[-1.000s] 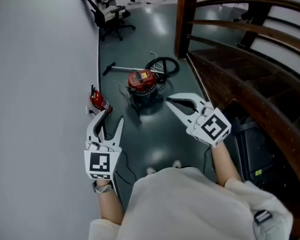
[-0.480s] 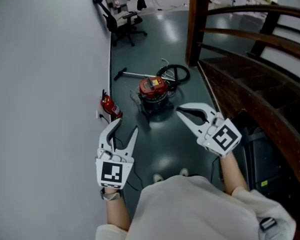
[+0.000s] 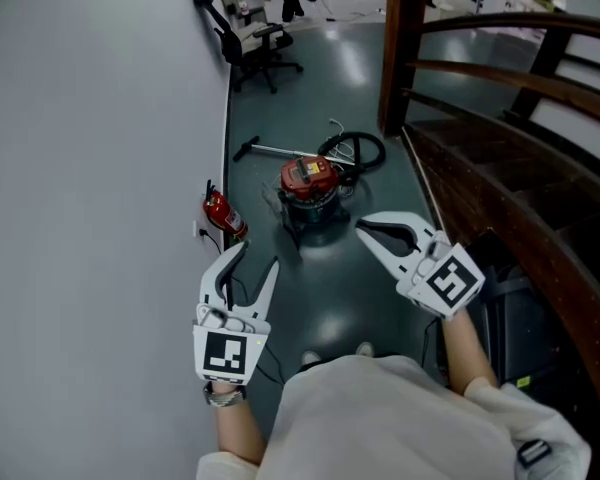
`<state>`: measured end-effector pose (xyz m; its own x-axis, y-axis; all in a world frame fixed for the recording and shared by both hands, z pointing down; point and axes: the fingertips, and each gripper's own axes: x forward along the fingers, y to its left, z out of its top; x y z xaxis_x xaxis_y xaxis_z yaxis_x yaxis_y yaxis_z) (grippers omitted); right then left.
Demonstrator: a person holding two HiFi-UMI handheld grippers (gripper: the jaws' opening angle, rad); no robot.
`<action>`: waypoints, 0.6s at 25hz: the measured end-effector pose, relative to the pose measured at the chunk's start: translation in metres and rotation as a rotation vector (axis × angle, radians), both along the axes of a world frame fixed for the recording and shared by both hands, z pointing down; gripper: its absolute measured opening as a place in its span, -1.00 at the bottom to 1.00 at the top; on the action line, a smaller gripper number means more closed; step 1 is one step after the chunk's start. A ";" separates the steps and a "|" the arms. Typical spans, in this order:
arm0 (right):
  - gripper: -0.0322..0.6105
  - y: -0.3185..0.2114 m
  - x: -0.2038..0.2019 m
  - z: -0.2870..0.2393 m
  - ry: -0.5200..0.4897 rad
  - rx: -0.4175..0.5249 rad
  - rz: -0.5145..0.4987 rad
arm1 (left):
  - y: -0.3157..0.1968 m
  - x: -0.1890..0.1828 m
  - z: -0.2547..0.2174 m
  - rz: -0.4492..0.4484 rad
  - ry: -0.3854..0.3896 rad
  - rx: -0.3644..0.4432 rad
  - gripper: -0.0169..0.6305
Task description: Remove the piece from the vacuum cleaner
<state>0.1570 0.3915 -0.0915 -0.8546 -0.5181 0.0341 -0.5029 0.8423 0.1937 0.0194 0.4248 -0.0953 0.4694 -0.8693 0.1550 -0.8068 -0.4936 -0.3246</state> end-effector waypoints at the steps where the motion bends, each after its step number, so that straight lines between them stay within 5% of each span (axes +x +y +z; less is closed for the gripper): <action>1: -0.80 -0.001 0.005 0.000 -0.002 0.000 -0.005 | 0.000 0.005 0.000 -0.004 -0.002 0.000 -0.38; 15: -0.80 -0.022 0.040 -0.003 -0.024 -0.017 -0.045 | -0.013 0.050 -0.003 -0.013 -0.047 0.012 -0.38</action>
